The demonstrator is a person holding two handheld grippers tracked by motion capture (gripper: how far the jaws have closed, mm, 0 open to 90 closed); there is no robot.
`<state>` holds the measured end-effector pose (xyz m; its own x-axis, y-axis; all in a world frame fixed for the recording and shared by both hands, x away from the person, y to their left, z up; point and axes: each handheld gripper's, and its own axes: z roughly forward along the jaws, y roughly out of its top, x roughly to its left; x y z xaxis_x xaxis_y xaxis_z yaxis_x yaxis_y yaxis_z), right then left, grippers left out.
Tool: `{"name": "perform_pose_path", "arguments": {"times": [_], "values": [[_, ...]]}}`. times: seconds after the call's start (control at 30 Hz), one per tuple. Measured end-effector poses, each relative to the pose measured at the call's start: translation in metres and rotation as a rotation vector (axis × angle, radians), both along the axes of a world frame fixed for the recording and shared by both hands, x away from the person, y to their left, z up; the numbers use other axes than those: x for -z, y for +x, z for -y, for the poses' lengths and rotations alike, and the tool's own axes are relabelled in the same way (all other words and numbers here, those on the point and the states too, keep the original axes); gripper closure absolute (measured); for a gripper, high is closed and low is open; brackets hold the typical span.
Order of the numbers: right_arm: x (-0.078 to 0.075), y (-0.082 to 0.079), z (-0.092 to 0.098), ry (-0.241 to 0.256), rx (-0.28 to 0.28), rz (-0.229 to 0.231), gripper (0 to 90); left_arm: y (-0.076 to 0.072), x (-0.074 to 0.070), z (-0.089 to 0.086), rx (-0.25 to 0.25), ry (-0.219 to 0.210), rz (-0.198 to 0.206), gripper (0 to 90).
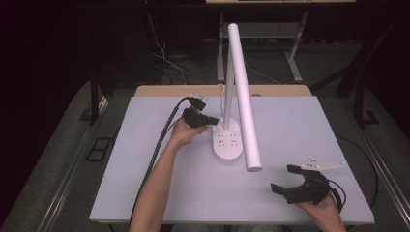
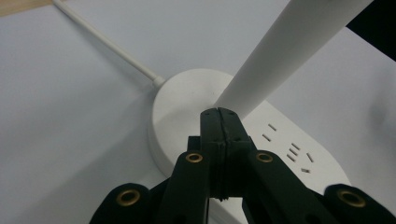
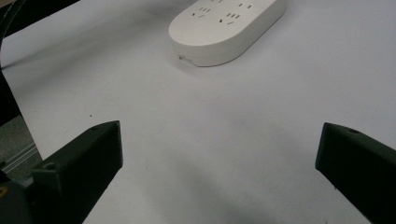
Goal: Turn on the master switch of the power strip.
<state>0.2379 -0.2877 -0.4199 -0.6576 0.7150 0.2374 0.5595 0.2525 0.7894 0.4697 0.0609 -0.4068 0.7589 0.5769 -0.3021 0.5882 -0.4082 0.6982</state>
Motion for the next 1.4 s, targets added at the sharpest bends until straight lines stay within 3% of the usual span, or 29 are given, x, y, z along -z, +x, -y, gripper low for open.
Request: {"name": "perform_pose_path", "arguments": {"times": [0.47,0.53,0.57,0.67,0.77,0.87,1.0,1.03,1.07,1.23,1.4], "values": [[0.0,-0.001,-0.001,-0.001,0.0,0.0,0.2,-0.001,0.014,0.015,-0.041,0.027,-0.003,89.9],[0.0,-0.001,-0.001,0.0,0.0,-0.001,0.2,-0.001,0.015,0.014,-0.032,0.033,0.004,89.8],[0.0,-0.001,-0.001,0.0,-0.001,-0.001,0.2,-0.001,0.014,0.013,-0.007,0.058,0.011,89.9],[0.001,0.0,-0.001,-0.001,-0.006,0.003,0.2,-0.002,0.017,0.016,-0.039,0.022,0.016,89.9],[0.001,-0.001,-0.001,-0.001,-0.008,0.003,0.2,-0.002,0.017,0.017,-0.046,0.021,0.024,90.0],[0.001,-0.001,-0.001,0.0,-0.007,0.002,0.2,-0.002,0.015,0.018,-0.049,0.048,0.019,90.0],[0.001,-0.001,-0.002,0.001,-0.011,0.006,0.2,-0.002,0.016,0.018,-0.069,0.027,-0.003,90.0],[0.0,-0.002,-0.002,-0.001,-0.011,0.004,0.2,-0.001,0.016,0.016,-0.045,0.046,0.0,90.0],[0.0,-0.002,-0.002,-0.002,-0.01,0.004,0.2,-0.001,0.018,0.018,-0.076,0.011,-0.01,90.0],[0.0,-0.003,-0.003,0.0,-0.014,0.005,0.2,0.001,0.017,0.018,-0.08,0.028,-0.029,90.0],[-0.001,-0.003,-0.003,0.0,-0.016,0.008,0.2,0.0,0.019,0.018,-0.089,0.015,-0.035,90.0]]}}
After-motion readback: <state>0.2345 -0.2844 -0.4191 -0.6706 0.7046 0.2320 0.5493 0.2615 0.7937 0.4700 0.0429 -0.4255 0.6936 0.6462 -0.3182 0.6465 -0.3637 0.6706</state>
